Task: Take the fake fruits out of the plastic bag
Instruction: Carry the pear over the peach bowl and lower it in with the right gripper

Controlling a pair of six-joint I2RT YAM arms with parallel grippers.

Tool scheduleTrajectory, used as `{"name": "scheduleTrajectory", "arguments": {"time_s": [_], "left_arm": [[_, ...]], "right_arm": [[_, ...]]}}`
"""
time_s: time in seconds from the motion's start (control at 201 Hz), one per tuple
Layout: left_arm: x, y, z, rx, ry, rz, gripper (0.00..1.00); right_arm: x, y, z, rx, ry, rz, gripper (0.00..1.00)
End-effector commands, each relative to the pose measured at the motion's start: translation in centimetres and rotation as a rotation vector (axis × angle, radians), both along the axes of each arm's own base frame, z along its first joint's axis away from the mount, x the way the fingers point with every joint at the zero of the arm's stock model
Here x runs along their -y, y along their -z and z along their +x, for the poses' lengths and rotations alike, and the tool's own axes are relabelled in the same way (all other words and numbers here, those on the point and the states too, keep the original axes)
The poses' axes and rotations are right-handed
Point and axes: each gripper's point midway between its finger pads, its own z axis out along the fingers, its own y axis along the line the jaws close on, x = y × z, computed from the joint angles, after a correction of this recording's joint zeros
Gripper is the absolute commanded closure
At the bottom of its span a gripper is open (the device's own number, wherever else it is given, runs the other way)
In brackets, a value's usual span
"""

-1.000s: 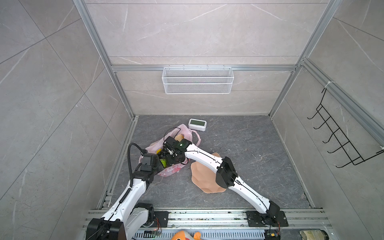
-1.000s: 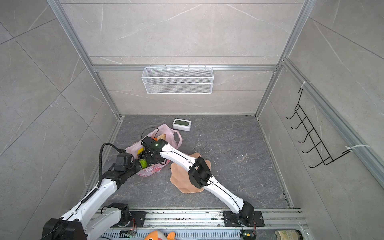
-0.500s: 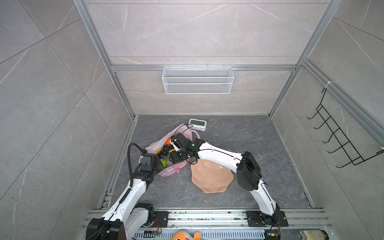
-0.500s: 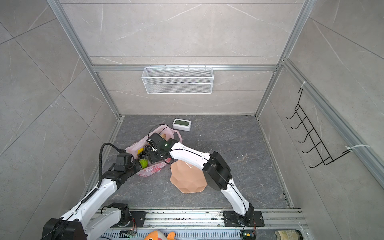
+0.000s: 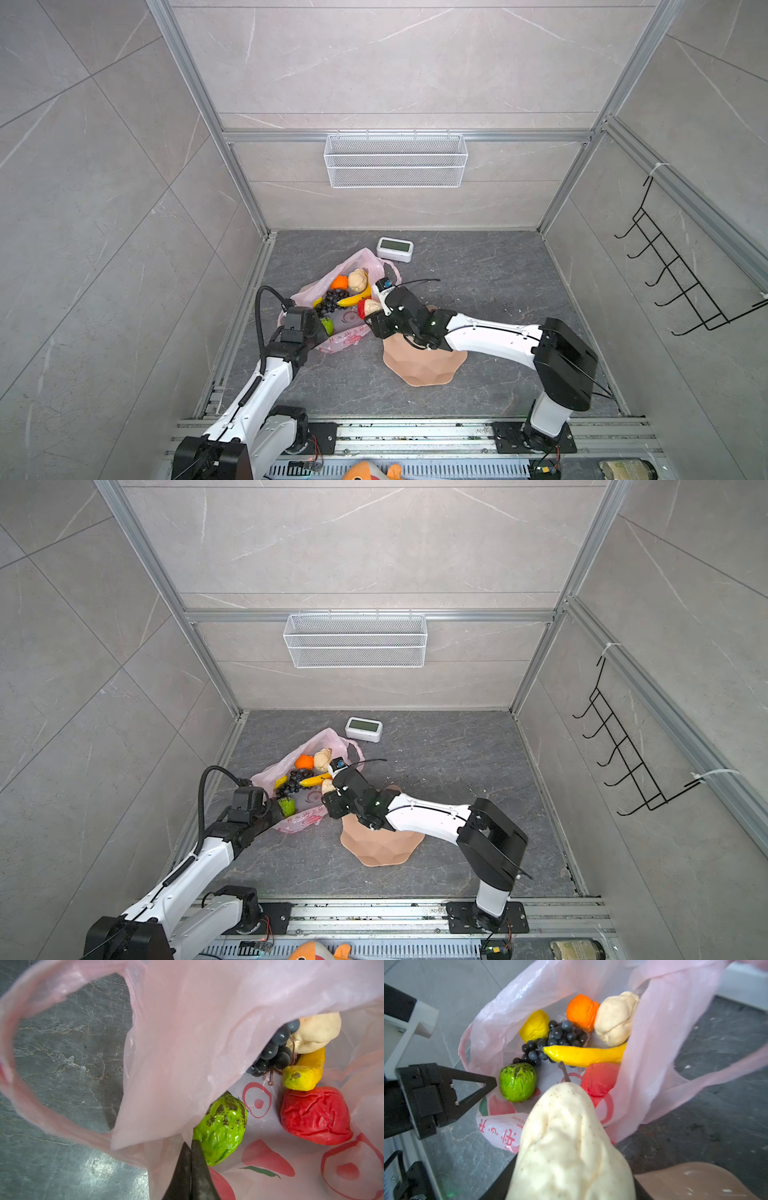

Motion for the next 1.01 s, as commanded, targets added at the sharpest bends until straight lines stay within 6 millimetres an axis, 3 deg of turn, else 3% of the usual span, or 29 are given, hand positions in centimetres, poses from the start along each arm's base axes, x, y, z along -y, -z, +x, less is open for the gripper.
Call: {"name": "scheduleTrajectory", "arguments": {"time_s": [0.0, 0.095, 0.324, 0.662, 1.001], "left_arm": [[-0.1, -0.5, 0.5, 0.028, -0.009, 0.01, 1.0], [-0.1, -0.5, 0.5, 0.028, -0.01, 0.011, 1.0], [-0.2, -0.5, 0.5, 0.024, -0.013, 0.012, 1.0], [-0.2, -0.5, 0.4, 0.025, -0.016, 0.013, 1.0], [-0.3, -0.5, 0.4, 0.025, -0.017, 0.015, 1.0]], "right_arm": [[2.1, -3.0, 1.4, 0.147, 0.116, 0.073, 0.46], [4.7, -1.8, 1.5, 0.175, 0.194, 0.047, 0.46], [8.5, 0.0, 1.2, 0.236, 0.317, 0.045, 0.47], [9.2, 4.4, 1.6, 0.218, 0.362, -0.057, 0.47], [9.1, 6.6, 2.2, 0.202, 0.385, -0.12, 0.45]]}}
